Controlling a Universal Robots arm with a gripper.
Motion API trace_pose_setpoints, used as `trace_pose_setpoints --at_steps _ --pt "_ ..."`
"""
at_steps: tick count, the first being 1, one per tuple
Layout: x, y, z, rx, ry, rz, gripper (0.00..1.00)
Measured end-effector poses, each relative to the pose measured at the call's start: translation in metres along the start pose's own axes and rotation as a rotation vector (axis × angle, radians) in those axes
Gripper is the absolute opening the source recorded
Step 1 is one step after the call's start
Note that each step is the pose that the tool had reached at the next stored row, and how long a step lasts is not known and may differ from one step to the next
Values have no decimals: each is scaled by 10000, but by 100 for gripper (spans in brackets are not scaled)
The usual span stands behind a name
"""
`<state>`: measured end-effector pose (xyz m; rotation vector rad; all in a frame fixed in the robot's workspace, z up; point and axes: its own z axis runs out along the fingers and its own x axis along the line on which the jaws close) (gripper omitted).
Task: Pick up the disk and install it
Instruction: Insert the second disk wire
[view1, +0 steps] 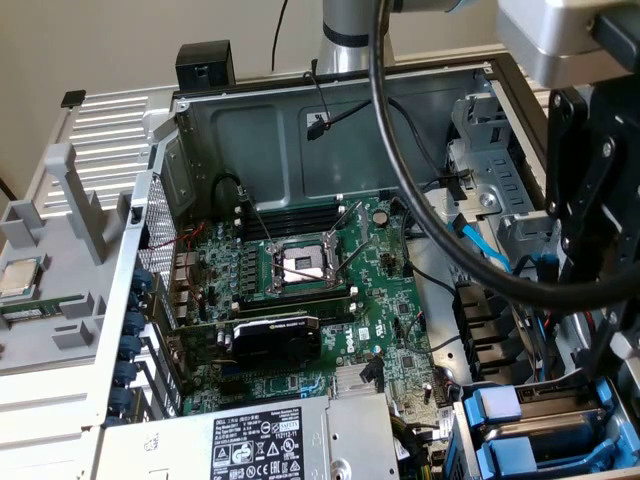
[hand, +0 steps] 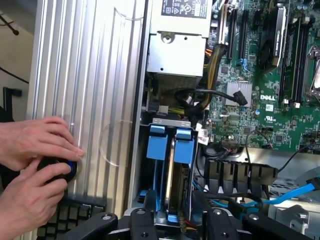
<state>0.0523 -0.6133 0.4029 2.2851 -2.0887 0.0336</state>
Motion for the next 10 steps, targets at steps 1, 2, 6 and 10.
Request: trace_pose_setpoints --at_steps 1,2,6,10 --pt "3 -2 0 -10 0 -3 42" --pt "3 -2 0 -10 0 -2 42" --pt "4 -1 1 1 2 -2 42" --pt "3 10 5 500 44 22 42"
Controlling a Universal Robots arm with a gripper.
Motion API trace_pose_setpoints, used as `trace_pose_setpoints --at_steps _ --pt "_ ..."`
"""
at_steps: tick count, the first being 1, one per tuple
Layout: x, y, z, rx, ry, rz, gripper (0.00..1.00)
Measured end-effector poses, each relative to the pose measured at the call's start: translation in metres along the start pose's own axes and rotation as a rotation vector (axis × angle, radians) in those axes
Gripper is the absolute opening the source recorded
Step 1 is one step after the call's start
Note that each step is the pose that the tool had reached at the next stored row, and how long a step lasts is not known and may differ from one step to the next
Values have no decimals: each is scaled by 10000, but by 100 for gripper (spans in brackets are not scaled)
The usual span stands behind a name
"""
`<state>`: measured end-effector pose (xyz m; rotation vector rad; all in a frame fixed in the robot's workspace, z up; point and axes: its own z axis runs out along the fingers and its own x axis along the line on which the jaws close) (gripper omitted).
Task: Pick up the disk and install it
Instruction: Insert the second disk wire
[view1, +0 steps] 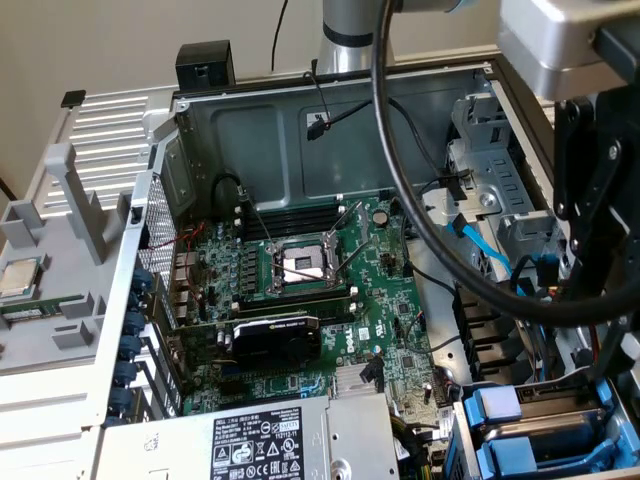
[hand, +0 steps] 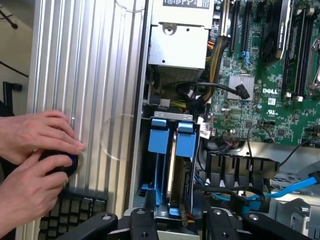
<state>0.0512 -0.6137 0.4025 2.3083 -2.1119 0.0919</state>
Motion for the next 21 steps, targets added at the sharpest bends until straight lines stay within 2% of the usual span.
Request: trace_pose_setpoints --at_steps 1,2,6,10,14,18,21 --pt "-1 8 0 99 9 5 42" --pt "-1 17 1 128 11 7 42" --pt "1 24 1 139 9 6 42" --pt "28 27 5 267 -69 16 42" --pt "69 32 9 279 -98 18 42" --pt "83 32 13 380 -223 27 42" --pt "105 36 15 399 -293 33 42"
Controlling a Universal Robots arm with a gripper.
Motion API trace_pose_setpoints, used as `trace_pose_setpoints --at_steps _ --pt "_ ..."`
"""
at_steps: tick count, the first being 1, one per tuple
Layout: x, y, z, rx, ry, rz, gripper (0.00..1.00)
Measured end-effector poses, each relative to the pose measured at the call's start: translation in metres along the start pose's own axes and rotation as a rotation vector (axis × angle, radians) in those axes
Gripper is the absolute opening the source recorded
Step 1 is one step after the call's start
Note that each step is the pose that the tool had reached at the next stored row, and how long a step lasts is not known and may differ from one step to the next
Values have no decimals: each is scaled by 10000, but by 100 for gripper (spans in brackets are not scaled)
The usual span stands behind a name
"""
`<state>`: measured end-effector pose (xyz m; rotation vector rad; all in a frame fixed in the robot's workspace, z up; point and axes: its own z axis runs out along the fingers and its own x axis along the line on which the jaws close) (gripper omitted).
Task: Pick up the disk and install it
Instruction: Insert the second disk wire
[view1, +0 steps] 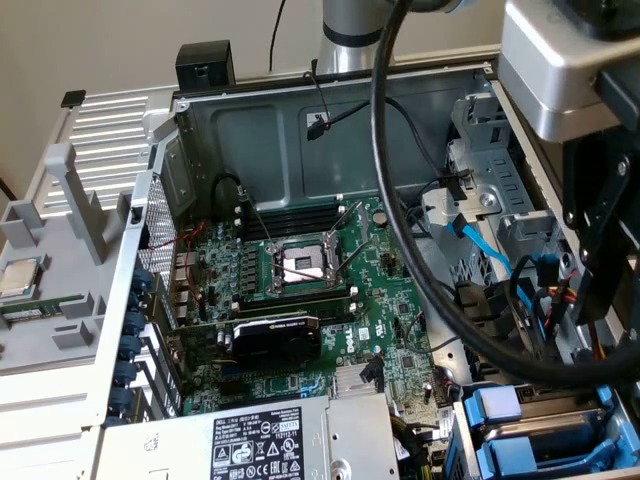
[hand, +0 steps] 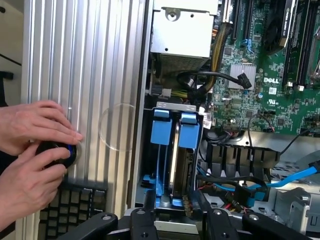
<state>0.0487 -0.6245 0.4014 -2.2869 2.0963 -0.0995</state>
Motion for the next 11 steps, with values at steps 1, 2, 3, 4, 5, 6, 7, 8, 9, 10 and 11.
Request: trace_pose_setpoints --at_steps 1,2,3,4,5,6,7,8,9,10,11 --pt "10 1 1 1 -22 2 42" --pt "21 1 3 3 -46 3 42" --pt "32 3 7 6 -74 5 42" --pt "39 4 13 10 -102 7 42" --pt "44 5 18 14 -134 10 42" --pt "50 6 27 18 -175 12 42" --pt "57 7 38 21 -223 16 42" --pt "66 8 48 26 -274 19 42" --pt "78 10 59 31 -334 23 42" --pt "90 11 71 37 -390 27 42" --pt "96 14 83 40 -435 31 42"
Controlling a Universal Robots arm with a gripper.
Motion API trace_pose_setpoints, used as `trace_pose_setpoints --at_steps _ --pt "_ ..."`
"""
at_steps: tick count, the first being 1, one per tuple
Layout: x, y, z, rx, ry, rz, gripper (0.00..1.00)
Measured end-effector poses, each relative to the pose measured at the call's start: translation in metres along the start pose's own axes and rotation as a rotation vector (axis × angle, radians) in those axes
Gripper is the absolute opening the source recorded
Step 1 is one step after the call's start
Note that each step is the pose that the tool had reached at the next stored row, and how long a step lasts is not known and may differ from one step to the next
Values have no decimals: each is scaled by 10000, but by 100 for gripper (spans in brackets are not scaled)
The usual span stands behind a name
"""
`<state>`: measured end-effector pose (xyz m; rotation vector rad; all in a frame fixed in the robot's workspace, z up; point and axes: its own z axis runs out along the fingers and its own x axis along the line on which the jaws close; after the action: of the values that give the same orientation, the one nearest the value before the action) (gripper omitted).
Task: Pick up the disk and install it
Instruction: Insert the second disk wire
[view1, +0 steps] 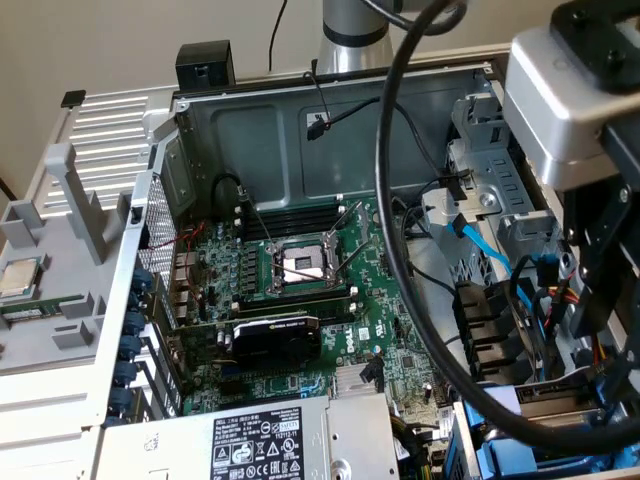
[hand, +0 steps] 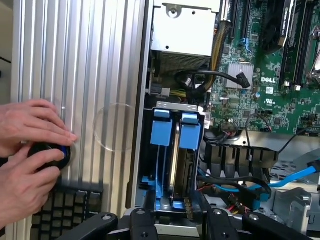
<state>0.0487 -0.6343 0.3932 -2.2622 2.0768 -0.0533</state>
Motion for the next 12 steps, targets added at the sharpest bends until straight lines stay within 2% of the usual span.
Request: trace_pose_setpoints --at_steps 5,8,12 --pt "15 2 69 14 -161 11 42" --pt "17 3 109 18 -207 16 42" --pt "39 6 135 21 -236 17 42"
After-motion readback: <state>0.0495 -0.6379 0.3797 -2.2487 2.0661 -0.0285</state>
